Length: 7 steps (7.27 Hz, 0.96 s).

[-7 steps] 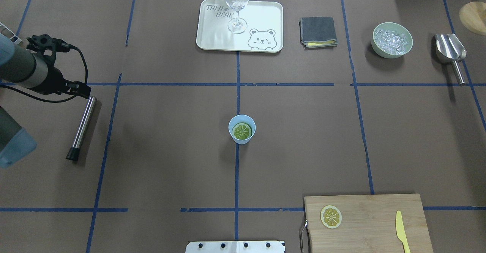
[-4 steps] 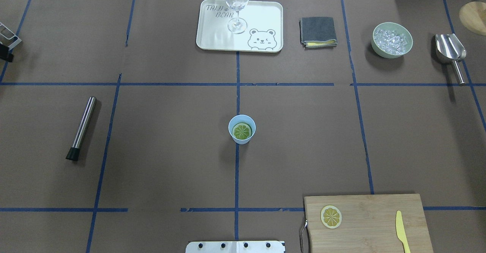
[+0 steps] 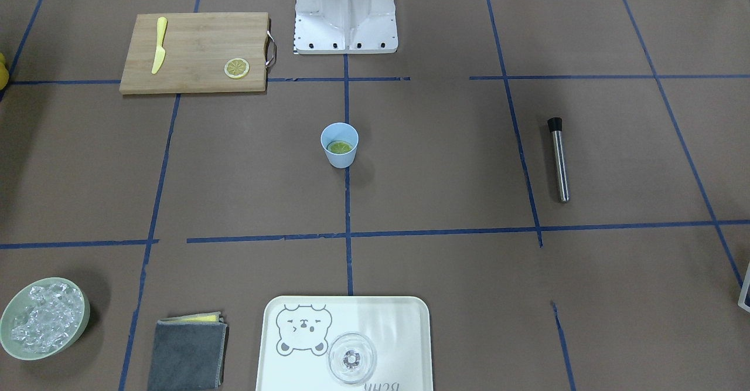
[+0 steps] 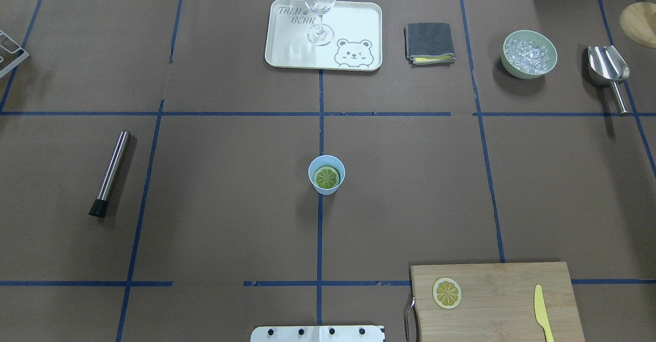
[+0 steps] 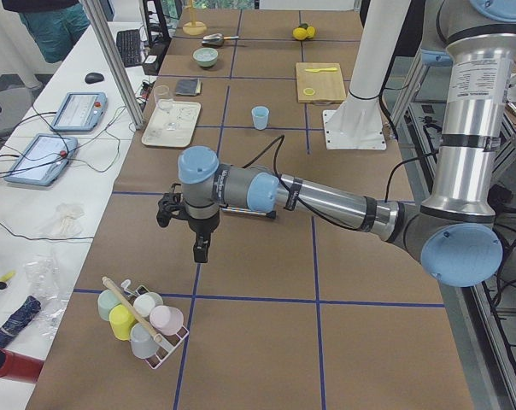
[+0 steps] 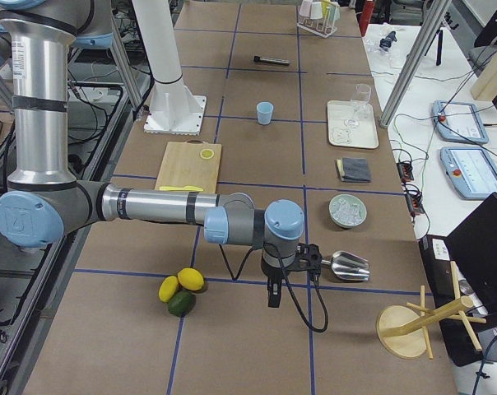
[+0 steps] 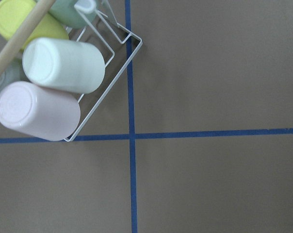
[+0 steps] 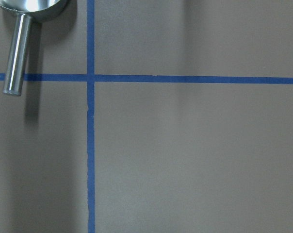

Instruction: Squeeze lemon into cup

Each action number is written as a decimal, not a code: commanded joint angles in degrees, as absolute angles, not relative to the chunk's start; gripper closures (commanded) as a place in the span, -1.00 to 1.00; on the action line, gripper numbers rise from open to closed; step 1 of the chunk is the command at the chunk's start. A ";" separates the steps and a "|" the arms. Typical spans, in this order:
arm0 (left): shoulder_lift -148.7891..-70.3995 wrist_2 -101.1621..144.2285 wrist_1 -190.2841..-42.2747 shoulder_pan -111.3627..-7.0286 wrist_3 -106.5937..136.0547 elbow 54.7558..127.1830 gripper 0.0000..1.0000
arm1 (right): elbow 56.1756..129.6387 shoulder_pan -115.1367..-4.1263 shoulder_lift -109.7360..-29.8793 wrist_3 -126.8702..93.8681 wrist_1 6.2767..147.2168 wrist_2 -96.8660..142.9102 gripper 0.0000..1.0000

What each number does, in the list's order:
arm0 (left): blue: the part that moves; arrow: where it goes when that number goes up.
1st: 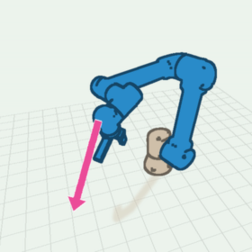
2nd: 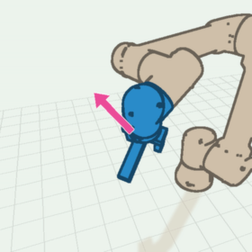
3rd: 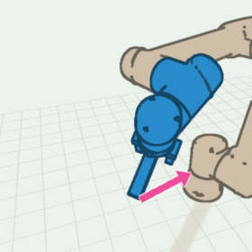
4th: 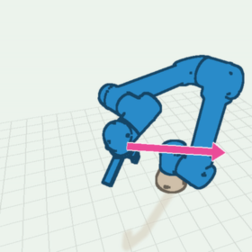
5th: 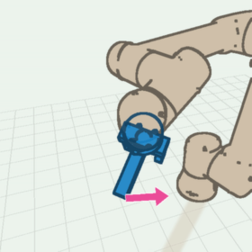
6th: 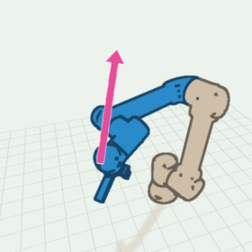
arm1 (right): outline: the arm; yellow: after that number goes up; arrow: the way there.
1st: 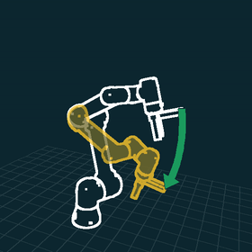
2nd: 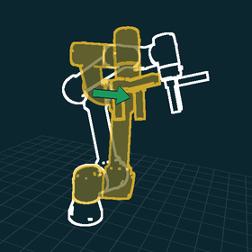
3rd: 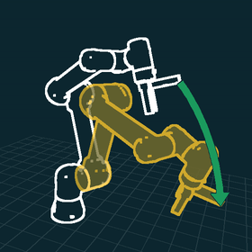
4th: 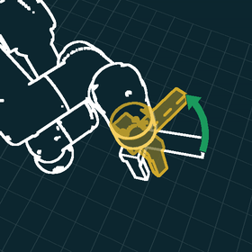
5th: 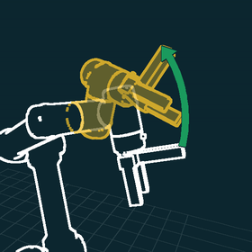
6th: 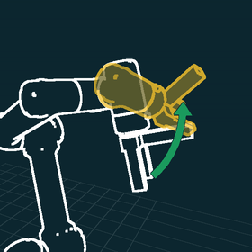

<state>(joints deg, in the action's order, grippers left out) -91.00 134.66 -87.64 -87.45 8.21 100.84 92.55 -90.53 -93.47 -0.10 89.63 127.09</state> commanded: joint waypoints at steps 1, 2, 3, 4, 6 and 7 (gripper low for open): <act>-83.09 138.34 -95.21 -90.26 7.56 101.34 -1.00 | 92.55 -90.53 -93.08 -0.26 89.56 127.09 -1.00; -81.66 138.25 -99.45 -90.18 7.65 100.73 -1.00 | 92.55 -90.53 -92.99 -0.26 89.65 127.09 -1.00; -81.91 137.64 -99.58 -90.00 7.73 99.85 -1.00 | 92.64 -90.53 -92.99 -0.26 89.56 127.09 -1.00; -82.35 137.20 -99.41 -90.09 7.73 99.76 -1.00 | 92.98 -90.53 -92.99 -0.26 89.65 127.18 -1.00; -81.65 136.93 -99.49 -90.17 7.73 100.63 -1.00 | 94.73 -90.53 -93.68 -0.18 89.74 131.11 -1.00; -81.48 137.11 -99.58 -90.26 7.56 100.90 -1.00 | 95.79 -90.53 -94.13 -0.18 89.74 131.31 -1.00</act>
<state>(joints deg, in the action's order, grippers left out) -81.70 137.05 -99.48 -90.18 7.70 100.61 94.51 -90.53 -93.56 -0.21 89.70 130.19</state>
